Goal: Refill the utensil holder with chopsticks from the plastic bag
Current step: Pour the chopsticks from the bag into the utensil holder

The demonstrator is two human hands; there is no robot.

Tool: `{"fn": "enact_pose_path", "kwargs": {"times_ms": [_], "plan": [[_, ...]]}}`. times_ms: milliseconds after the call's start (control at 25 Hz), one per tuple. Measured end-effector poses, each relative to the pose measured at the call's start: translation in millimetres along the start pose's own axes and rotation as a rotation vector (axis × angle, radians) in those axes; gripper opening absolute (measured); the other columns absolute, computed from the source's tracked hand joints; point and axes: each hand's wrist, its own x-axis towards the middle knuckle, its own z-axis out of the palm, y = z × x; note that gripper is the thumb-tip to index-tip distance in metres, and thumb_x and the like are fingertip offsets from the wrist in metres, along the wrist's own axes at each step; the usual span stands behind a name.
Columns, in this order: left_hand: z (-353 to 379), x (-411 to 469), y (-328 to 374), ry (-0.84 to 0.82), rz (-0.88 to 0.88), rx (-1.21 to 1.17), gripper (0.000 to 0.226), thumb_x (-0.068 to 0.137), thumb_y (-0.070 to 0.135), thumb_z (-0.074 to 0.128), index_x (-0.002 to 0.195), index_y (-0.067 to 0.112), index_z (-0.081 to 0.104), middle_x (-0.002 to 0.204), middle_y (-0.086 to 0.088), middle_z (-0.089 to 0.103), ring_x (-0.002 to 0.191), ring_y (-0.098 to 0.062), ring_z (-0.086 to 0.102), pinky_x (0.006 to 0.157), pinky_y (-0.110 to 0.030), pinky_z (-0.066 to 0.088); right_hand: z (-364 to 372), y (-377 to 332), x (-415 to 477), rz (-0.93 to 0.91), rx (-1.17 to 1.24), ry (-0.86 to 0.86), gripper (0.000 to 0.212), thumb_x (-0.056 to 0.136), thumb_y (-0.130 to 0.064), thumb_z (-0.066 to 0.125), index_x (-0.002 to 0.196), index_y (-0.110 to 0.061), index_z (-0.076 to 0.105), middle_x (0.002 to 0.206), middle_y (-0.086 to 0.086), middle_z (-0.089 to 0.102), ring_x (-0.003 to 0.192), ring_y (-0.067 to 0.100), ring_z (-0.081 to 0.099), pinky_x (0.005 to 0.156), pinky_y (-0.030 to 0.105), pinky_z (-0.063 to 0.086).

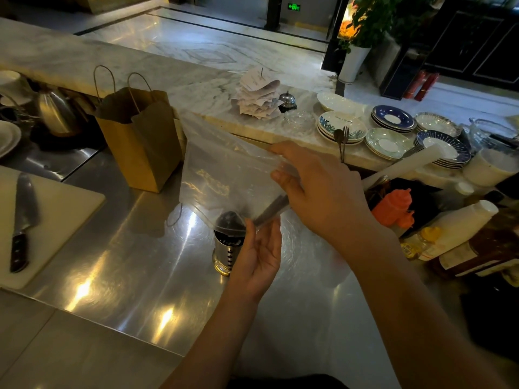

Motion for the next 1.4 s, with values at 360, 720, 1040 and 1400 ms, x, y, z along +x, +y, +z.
{"fn": "enact_pose_path", "kwargs": {"times_ms": [360, 720, 1040, 1400], "plan": [[-32.5, -18.4, 43.1, 0.195, -0.036, 0.297, 0.057, 0.088, 0.033, 0.062, 0.131, -0.004, 0.052, 0.123, -0.020, 0.067, 0.104, -0.027, 0.071, 0.073, -0.034, 0.061, 0.8, 5.2, 14.3, 0.046, 0.010, -0.043, 0.036, 0.097, -0.038, 0.050, 0.133, -0.034, 0.047, 0.117, 0.000, 0.064, 0.103, 0.023, 0.061, 0.084, 0.043, 0.051], [-26.3, -47.1, 129.8, 0.530, 0.625, 1.479, 0.073, 0.064, 0.045, 0.081, 0.126, 0.020, 0.049, 0.130, -0.011, 0.056, 0.110, -0.023, 0.059, 0.084, -0.031, 0.050, 3.4, 4.2, 28.1, -0.004, 0.019, -0.070, 0.034, 0.096, -0.036, 0.053, 0.130, -0.033, 0.051, 0.111, -0.002, 0.066, 0.089, 0.012, 0.053, 0.071, 0.029, 0.038], [17.8, -10.5, 160.2, 0.229, 0.772, 1.758, 0.069, 0.081, 0.026, 0.078, 0.140, 0.018, 0.042, 0.140, -0.004, 0.053, 0.128, -0.021, 0.051, 0.107, -0.041, 0.042, 2.3, -5.7, 50.0, -0.103, -0.007, -0.146, 0.031, 0.096, -0.038, 0.053, 0.127, -0.036, 0.053, 0.115, -0.004, 0.067, 0.095, 0.020, 0.062, 0.083, 0.043, 0.051], [-3.6, -8.4, 163.9, 0.260, 1.036, 1.526, 0.014, 0.097, 0.012, 0.057, 0.100, 0.001, 0.065, 0.083, 0.002, 0.068, 0.075, 0.000, 0.064, 0.071, -0.015, 0.050, 7.1, 3.9, 56.9, -0.058, 0.232, -0.100, 0.032, 0.085, -0.039, 0.069, 0.116, -0.036, 0.062, 0.100, -0.014, 0.057, 0.093, 0.006, 0.056, 0.075, 0.021, 0.044]]}}
